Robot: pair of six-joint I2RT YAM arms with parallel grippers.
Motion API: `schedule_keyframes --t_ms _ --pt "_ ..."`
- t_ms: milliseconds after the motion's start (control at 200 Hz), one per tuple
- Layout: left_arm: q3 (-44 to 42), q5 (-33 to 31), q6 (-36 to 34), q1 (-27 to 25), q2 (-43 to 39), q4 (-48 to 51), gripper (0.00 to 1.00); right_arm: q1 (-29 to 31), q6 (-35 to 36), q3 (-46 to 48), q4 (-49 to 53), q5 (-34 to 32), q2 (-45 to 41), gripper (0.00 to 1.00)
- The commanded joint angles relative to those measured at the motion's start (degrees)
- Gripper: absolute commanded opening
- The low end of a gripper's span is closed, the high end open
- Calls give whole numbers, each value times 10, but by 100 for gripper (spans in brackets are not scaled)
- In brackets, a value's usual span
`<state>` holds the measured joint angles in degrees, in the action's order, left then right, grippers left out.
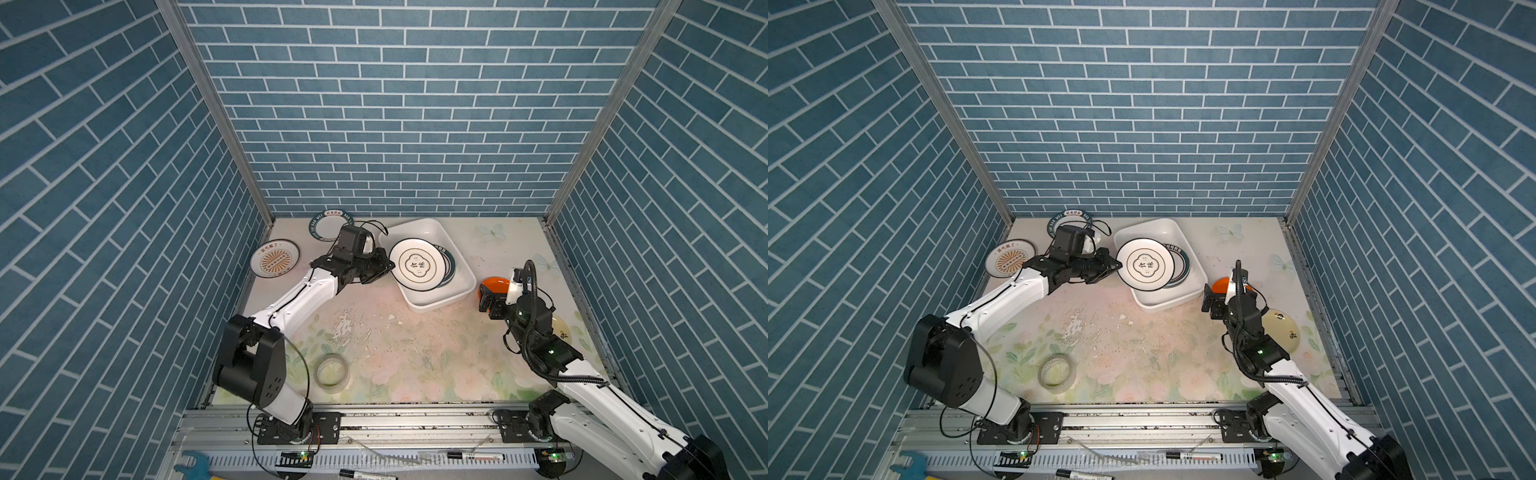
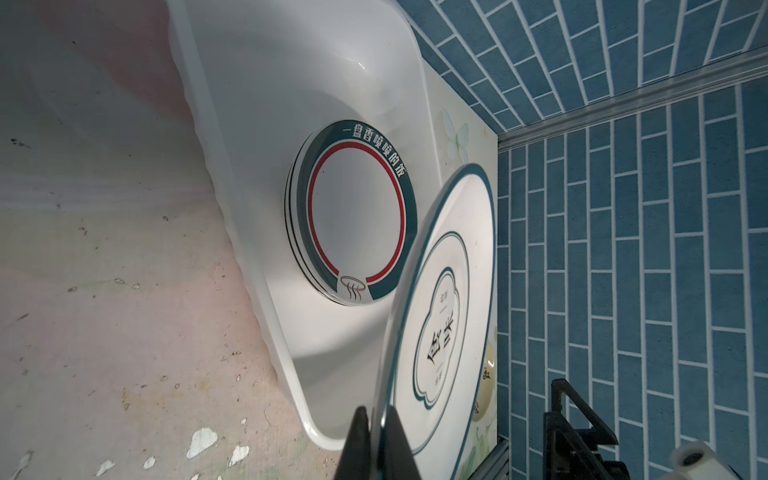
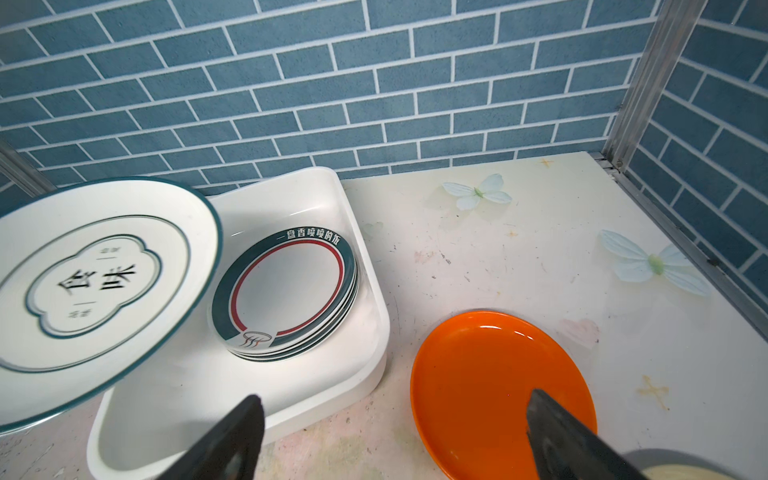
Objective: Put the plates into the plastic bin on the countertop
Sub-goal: 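Lift the green-rim plate with the left gripper and carry it over the bin, then lower the green-rim plate onto the stack in the bin with the left gripper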
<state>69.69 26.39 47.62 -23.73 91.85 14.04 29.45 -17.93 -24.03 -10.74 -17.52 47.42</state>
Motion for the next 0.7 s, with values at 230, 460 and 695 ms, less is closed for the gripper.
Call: schedule_keyframes --t_ms 230,460,695 --pt "109 -13 24 -19 135 -65 0 -2 12 22 -82 31 -13 97" --pt "158 -15 40 -20 214 -80 0 -2 -2 69 -99 36 -43 97" --pt "184 -30 47 -22 259 -90 0 -2 -12 69 -110 67 -19 97"
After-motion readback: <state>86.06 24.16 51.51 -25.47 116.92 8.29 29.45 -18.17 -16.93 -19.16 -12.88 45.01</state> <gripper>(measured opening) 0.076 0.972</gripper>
